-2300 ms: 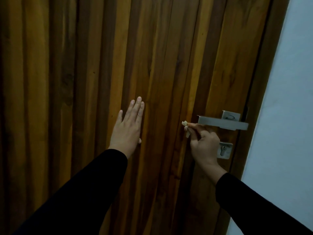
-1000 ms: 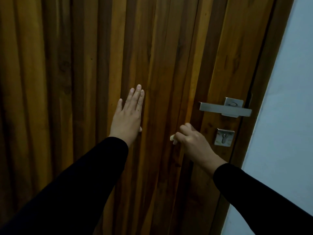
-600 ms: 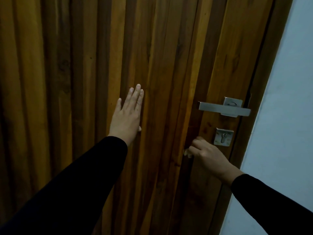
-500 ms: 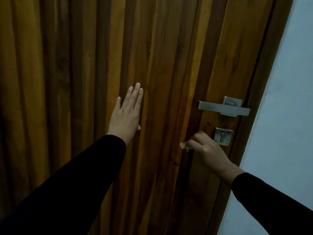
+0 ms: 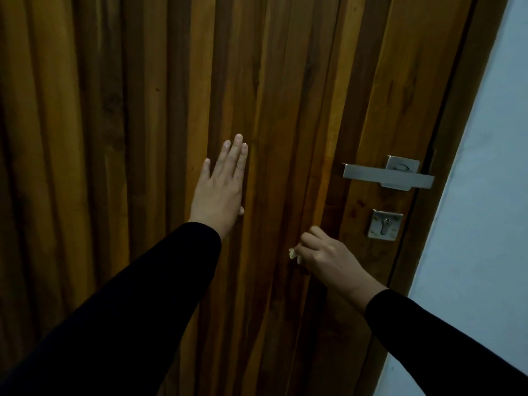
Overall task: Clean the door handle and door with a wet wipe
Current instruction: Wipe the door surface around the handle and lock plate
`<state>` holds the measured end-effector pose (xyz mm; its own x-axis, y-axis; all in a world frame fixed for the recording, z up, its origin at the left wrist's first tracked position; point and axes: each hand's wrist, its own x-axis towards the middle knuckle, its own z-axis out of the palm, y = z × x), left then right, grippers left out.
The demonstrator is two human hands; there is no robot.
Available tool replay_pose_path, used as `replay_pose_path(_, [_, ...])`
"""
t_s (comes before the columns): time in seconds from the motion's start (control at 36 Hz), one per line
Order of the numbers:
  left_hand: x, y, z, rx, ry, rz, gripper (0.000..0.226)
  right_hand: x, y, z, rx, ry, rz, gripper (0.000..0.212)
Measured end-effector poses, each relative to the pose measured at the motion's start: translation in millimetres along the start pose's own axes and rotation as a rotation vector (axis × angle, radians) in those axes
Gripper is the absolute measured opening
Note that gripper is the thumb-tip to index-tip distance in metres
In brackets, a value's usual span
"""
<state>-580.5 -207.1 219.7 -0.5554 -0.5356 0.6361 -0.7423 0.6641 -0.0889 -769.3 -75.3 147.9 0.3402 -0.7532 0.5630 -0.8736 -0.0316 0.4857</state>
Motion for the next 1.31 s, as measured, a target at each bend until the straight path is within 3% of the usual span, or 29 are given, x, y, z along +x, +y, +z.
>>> replay_pose_path(0.17, [0, 0, 0, 0.020, -0.009, 0.001, 0.114, -10, 7, 0, -0.080, -0.039, -0.142, 0.009])
replay_pose_path(0.33, [0, -2, 1, -0.010, 0.001, 0.009, 0.111, -25, 19, 3, -0.065, -0.104, -0.151, 0.006])
replay_pose_path(0.44, [0, -1, 2, -0.006, 0.011, 0.008, 0.112, -20, 14, -6, -0.020, 0.024, -0.046, 0.024])
replay_pose_path(0.53, [0, -2, 2, 0.001, 0.017, 0.007, 0.112, -9, 10, -12, 0.000, 0.148, 0.077, 0.014])
replay_pose_path(0.61, [0, 0, 2, 0.001, 0.014, 0.008, 0.112, -1, 7, -10, 0.020, 0.171, 0.145, 0.012])
replay_pose_path(0.75, [0, -1, 3, -0.023, 0.019, 0.012, 0.111, -1, -4, 4, 0.047, 0.075, 0.073, 0.005])
replay_pose_path(0.83, [1, -2, 4, -0.016, 0.027, 0.017, 0.110, -5, -12, 12, 0.044, 0.009, 0.024, 0.012])
replay_pose_path(0.94, [0, -1, 5, -0.011, 0.032, 0.016, 0.111, -10, -13, 21, 0.024, -0.037, -0.043, 0.002])
replay_pose_path(1.11, [-1, -1, 4, -0.009, 0.034, 0.017, 0.110, -16, -7, 24, -0.009, -0.070, -0.164, 0.009])
replay_pose_path(1.31, [-1, 0, 3, -0.019, 0.028, 0.016, 0.111, -23, -2, 21, 0.001, -0.148, -0.215, 0.001])
